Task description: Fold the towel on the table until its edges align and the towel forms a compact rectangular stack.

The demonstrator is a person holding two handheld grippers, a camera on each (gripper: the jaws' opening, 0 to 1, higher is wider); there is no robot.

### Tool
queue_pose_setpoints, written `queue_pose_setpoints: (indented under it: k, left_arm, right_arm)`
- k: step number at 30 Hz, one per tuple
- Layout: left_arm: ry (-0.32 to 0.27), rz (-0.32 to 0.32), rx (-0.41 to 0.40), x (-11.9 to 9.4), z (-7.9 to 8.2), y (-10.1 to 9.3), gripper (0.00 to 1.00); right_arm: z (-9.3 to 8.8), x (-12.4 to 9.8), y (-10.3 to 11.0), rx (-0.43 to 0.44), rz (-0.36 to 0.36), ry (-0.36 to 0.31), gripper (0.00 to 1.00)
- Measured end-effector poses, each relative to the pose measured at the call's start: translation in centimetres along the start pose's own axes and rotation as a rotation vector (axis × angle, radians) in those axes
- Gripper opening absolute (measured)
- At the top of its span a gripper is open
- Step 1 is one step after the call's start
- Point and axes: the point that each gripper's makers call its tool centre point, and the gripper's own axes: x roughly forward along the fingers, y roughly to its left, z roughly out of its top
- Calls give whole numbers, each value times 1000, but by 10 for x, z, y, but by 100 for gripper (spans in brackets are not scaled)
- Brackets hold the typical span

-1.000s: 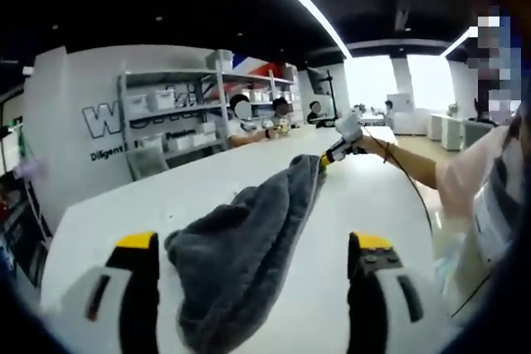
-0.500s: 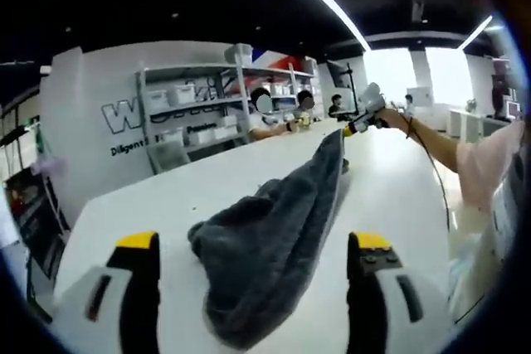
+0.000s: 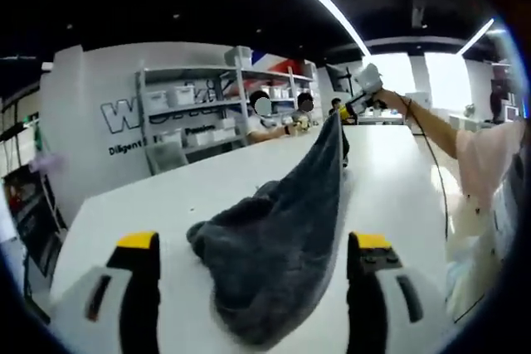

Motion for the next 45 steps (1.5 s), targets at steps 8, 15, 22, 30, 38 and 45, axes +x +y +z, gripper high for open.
queue_pose_setpoints:
  k: [8,15,22,30,38,45]
  left_arm:
    - [4,-7,2,0,-1,-2,99]
    - [4,-4,1,-1,-1,0,99]
    - [15,-14,9,1,-3,-2,99]
    - [23,-25,26,2,-3,-7,99]
    - [35,-21,28,3,-6,-5,99]
    - [44,-21,30,3,-7,-4,99]
  right_arm:
    - [-12,-42,31,-145,130,94,3]
    - [-55,-62,65,-199,307,193,3]
    - [-98,-62,107,-213,426,263,3]
    - [-124,-63,158,-239,540,295,3]
    - [-154,-54,193,-225,641,351,3]
    - [-164,-49,203,-169,689,365,3]
